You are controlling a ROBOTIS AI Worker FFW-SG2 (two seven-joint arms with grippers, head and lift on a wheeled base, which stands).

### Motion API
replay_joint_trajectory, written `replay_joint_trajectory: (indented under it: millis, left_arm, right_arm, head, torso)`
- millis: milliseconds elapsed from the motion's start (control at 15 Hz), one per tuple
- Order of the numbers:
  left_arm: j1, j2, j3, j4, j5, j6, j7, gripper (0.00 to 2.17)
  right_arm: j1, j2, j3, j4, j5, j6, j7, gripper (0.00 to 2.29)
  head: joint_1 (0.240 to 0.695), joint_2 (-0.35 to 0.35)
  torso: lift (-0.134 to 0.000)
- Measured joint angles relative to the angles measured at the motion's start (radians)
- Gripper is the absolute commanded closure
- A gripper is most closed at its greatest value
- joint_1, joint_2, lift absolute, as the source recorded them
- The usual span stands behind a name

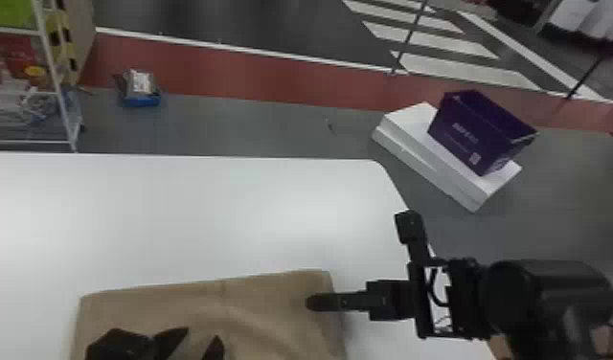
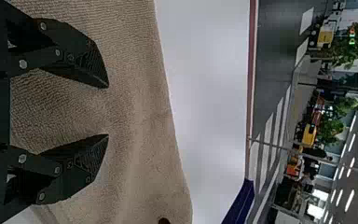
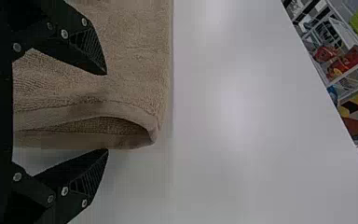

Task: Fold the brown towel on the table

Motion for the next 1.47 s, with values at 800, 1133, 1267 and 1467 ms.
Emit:
replay_joint_trajectory:
  millis: [800,1133,1267,1467]
  left_arm:
    - [0.004,0.000,0.007,-0.002,0.004,-0.010,-0.005,0.60]
    - [0.007,0.000,-0.005,-0.007,-0.002,-0.010,0.002,0.60]
    - [0.009,0.000,-0.009,-0.010,-0.005,-0.010,0.003,0.60]
    - [0.019,0.002,-0.006,-0.016,-0.007,-0.011,0.003,0.60]
  right_arm:
    - [0.002,-0.047,-0.019,0.009,-0.084,0.000,0.024,0.13]
    - [0.039,-0.057,-0.013,-0.068,-0.022,0.000,0.005,0.04]
    - [0.037,-0.058,-0.012,-0.071,-0.021,0.000,-0.004,0.05]
    - [0.049,-0.057,-0.003,-0.073,-0.027,0.000,-0.027,0.07]
  head:
    - [0.695,-0.350]
    - [0.695,-0.350]
    - [0.695,-0.350]
    - [0.695,-0.350]
  torso:
    - [-0.124]
    - [-0.124]
    - [-0.124]
    - [-0.124]
